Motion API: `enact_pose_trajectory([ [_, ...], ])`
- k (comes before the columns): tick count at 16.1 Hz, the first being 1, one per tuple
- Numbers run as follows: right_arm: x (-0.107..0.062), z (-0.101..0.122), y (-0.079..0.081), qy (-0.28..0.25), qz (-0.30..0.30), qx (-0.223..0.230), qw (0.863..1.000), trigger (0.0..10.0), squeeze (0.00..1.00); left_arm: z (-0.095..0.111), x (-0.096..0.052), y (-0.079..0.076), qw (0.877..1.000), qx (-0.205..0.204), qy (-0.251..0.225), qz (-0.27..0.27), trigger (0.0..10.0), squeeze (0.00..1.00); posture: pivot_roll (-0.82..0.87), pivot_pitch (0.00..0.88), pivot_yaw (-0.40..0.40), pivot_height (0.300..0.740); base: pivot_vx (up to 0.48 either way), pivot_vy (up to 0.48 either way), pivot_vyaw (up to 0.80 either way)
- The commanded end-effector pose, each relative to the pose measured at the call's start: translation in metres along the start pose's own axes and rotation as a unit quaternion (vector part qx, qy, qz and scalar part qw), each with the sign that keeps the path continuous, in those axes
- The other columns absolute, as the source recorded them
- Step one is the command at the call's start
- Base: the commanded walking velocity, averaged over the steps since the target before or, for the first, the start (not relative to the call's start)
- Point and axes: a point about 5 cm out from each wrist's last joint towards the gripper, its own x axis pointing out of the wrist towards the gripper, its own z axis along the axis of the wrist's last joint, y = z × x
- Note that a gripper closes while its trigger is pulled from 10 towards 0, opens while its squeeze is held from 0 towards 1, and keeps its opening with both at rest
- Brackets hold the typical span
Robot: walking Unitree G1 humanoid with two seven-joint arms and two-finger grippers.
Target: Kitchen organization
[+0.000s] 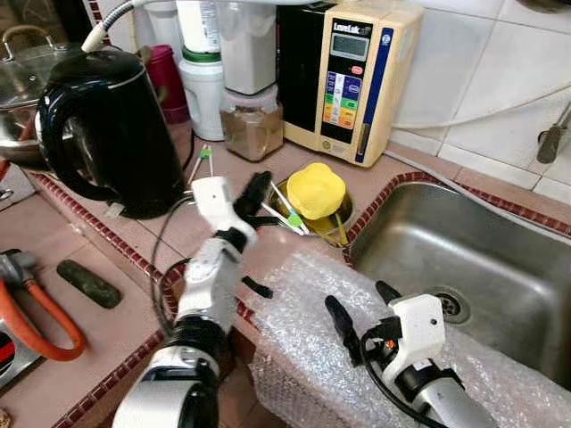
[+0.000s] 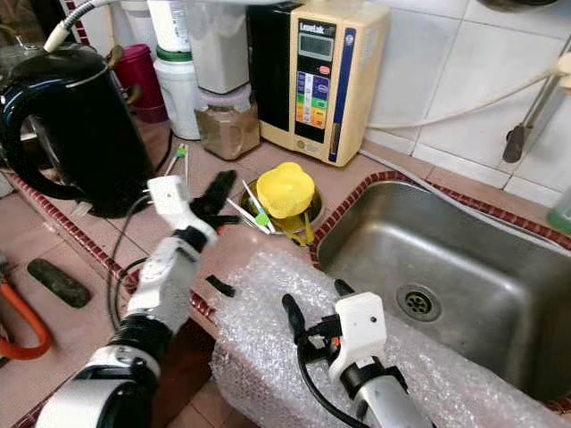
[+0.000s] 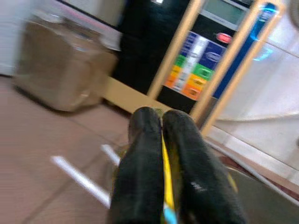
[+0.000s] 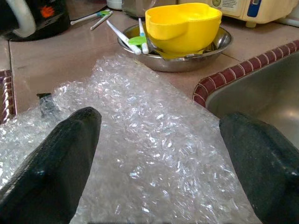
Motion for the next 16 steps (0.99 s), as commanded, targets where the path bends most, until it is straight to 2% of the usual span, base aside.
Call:
enact_pose_trajectory([
  [1,0.001,0.002,-0.001,-0.007,0.002,-0.001,1.0,10.0,0.0,-0.001,-0.006,0.012,0.999,0.001,0.008,0.033,10.0,1.0,-0.03,0.0,0.03,0.74,0.0,0.0,0.0],
  [2,0.001,0.002,-0.001,-0.007,0.002,-0.001,1.0,10.0,0.0,-0.004,-0.009,0.015,0.999,0.0,0.014,0.045,10.0,1.0,-0.03,0.0,0.028,0.74,0.0,0.0,0.0],
  [3,0.002,0.003,-0.003,-0.009,0.001,0.0,1.0,10.0,0.0,-0.009,-0.017,0.026,0.995,0.0,0.022,0.096,10.0,1.0,-0.02,0.0,0.018,0.74,0.0,0.0,0.0],
  [4,0.003,0.004,-0.003,-0.011,0.004,-0.001,1.0,10.0,0.0,-0.016,-0.022,0.032,0.991,-0.017,0.038,0.123,10.0,1.0,-0.01,0.0,0.017,0.74,0.0,0.0,0.0],
  [7,0.006,0.007,-0.003,-0.014,0.01,-0.003,1.0,10.0,0.0,-0.021,-0.024,0.032,0.991,-0.032,0.047,0.123,10.0,1.0,-0.01,0.0,0.011,0.74,0.0,0.0,0.0],
  [9,0.006,0.005,-0.002,-0.012,0.013,-0.001,1.0,10.0,0.0,-0.024,-0.021,0.029,0.985,-0.088,0.055,0.136,10.0,1.0,0.0,0.0,0.009,0.74,0.0,0.0,0.0],
  [13,0.003,0.007,0.002,-0.01,0.021,0.024,0.999,10.0,0.0,-0.034,-0.012,0.008,0.983,-0.127,0.08,0.103,10.0,1.0,-0.02,0.0,0.019,0.74,0.0,0.0,0.0],
  [16,-0.004,0.008,0.002,-0.007,0.016,0.008,1.0,10.0,0.0,-0.036,-0.007,0.001,0.981,-0.148,0.083,0.099,10.0,1.0,-0.06,0.0,0.028,0.74,0.0,0.0,0.0],
])
